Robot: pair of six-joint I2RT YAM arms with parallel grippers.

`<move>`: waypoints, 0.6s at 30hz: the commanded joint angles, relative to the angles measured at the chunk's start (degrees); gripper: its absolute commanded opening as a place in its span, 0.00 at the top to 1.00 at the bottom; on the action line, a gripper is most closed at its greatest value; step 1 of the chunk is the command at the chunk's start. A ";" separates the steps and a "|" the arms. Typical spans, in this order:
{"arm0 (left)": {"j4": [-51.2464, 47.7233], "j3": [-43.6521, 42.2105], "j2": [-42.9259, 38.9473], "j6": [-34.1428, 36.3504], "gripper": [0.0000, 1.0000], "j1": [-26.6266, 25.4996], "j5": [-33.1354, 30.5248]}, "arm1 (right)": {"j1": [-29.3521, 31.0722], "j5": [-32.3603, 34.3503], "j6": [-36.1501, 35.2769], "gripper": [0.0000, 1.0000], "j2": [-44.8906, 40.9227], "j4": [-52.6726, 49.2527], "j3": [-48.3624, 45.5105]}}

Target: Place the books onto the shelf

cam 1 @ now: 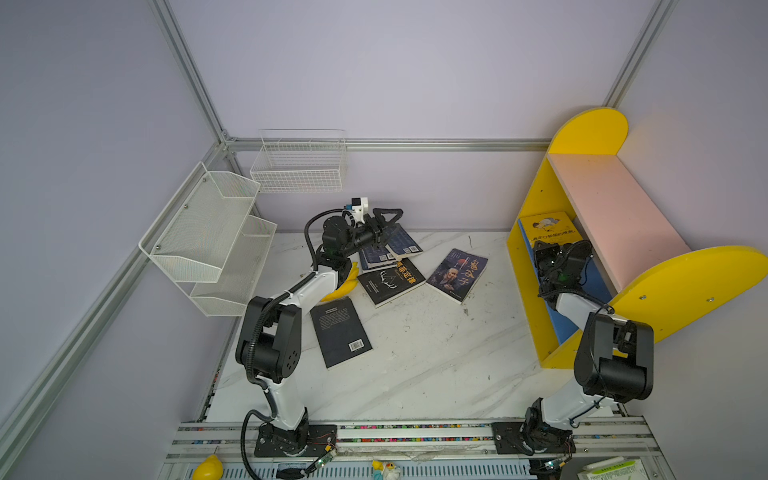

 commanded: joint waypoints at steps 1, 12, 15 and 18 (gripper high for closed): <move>3.28 -1.64 -0.96 -0.62 0.27 0.52 1.16 | -0.34 0.78 0.76 0.65 0.92 2.12 2.19; 5.02 -1.45 0.30 -2.13 0.26 0.78 1.36 | -0.38 5.50 -0.35 0.32 -1.09 -13.45 5.83; 5.85 -1.46 0.73 -2.76 0.26 0.78 1.32 | -0.31 7.74 -0.35 0.22 -1.69 -20.29 7.94; 6.43 -1.53 1.18 -3.31 0.25 0.78 1.20 | -0.37 11.23 -0.67 0.18 -1.79 -30.68 11.90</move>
